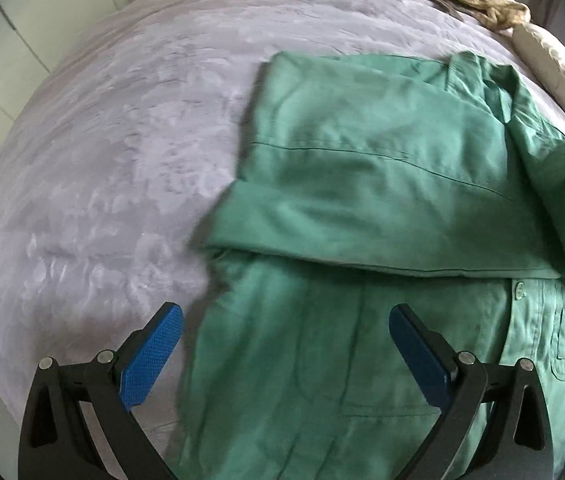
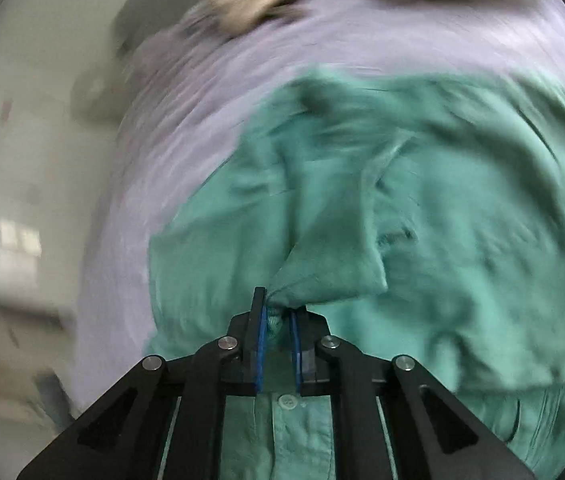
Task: Fold large clothes
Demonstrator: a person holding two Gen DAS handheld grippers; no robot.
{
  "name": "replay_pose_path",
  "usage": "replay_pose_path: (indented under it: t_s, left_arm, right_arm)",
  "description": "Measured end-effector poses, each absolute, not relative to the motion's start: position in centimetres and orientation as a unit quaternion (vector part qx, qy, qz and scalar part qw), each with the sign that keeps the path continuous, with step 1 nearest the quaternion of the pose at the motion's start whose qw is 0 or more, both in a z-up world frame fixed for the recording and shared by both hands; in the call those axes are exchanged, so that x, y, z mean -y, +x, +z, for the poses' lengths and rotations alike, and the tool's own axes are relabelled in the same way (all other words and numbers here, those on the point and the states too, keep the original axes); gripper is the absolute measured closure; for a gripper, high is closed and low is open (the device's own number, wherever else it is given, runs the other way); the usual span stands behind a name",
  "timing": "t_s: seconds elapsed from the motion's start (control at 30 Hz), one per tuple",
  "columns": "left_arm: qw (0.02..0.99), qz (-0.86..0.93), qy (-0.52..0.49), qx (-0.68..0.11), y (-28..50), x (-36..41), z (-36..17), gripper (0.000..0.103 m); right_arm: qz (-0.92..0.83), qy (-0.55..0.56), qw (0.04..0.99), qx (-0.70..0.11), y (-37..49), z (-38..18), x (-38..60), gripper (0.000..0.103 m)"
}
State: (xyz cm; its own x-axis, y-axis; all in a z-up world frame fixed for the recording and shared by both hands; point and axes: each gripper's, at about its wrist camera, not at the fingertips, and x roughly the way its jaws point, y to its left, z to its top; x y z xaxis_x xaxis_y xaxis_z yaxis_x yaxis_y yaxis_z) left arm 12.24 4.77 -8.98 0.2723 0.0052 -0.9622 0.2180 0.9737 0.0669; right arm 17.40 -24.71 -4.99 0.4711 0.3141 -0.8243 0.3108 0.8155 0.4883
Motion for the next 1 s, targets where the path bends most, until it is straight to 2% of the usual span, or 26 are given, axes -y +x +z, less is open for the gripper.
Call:
replay_pose_path:
  t_s: [0.07, 0.13, 0.23, 0.27, 0.3, 0.37, 0.57, 0.63, 0.77, 0.87, 1.0]
  left_arm:
    - [0.792, -0.056, 0.090, -0.601, 12.4, -5.3, -9.1, 0.000]
    - [0.791, -0.048, 0.084, -0.604, 12.7, -5.9, -9.3, 0.000]
    - [0.789, -0.044, 0.075, -0.608, 13.1, -6.1, -9.5, 0.000]
    - [0.790, -0.047, 0.073, -0.607, 13.1, -5.9, -9.5, 0.000]
    - [0.791, -0.053, 0.071, -0.605, 13.1, -5.6, -9.3, 0.000]
    - [0.795, -0.072, 0.068, -0.598, 13.1, -4.7, -8.9, 0.000]
    - [0.799, -0.174, 0.077, -0.570, 12.8, 2.1, -7.5, 0.000]
    - [0.799, -0.194, 0.089, -0.562, 12.6, 4.2, -7.5, 0.000]
    - [0.798, -0.191, 0.102, -0.563, 13.6, 7.1, -8.2, 0.000]
    - [0.801, -0.174, 0.110, -0.563, 14.6, 7.7, -8.9, 0.000]
    - [0.800, -0.145, 0.125, -0.569, 16.5, 8.0, -10.4, 0.000]
  right_arm:
    - [0.028, 0.215, 0.807, -0.549, 18.1, -5.4, 20.5, 0.092]
    - [0.036, 0.125, 0.797, -0.589, 18.1, -6.7, 17.5, 0.088]
    - [0.051, 0.040, 0.760, -0.647, 17.9, -9.6, 14.3, 0.085]
    - [0.057, 0.023, 0.761, -0.646, 17.4, -9.5, 13.7, 0.075]
    - [0.065, 0.016, 0.767, -0.638, 16.9, -8.9, 13.4, 0.054]
    - [0.072, 0.036, 0.770, -0.633, 16.1, -8.0, 14.1, 0.034]
    - [-0.003, 0.223, 0.759, -0.612, 10.5, -6.8, 24.3, 0.034]
    - [-0.048, 0.321, 0.740, -0.589, 7.9, -7.3, 29.4, 0.034]
    - [-0.114, 0.444, 0.706, -0.540, 4.2, -8.2, 35.9, 0.034]
    - [-0.110, 0.470, 0.719, -0.499, 2.9, -6.8, 38.2, 0.034]
    - [-0.121, 0.413, 0.774, -0.464, 3.7, -3.0, 41.2, 0.034]
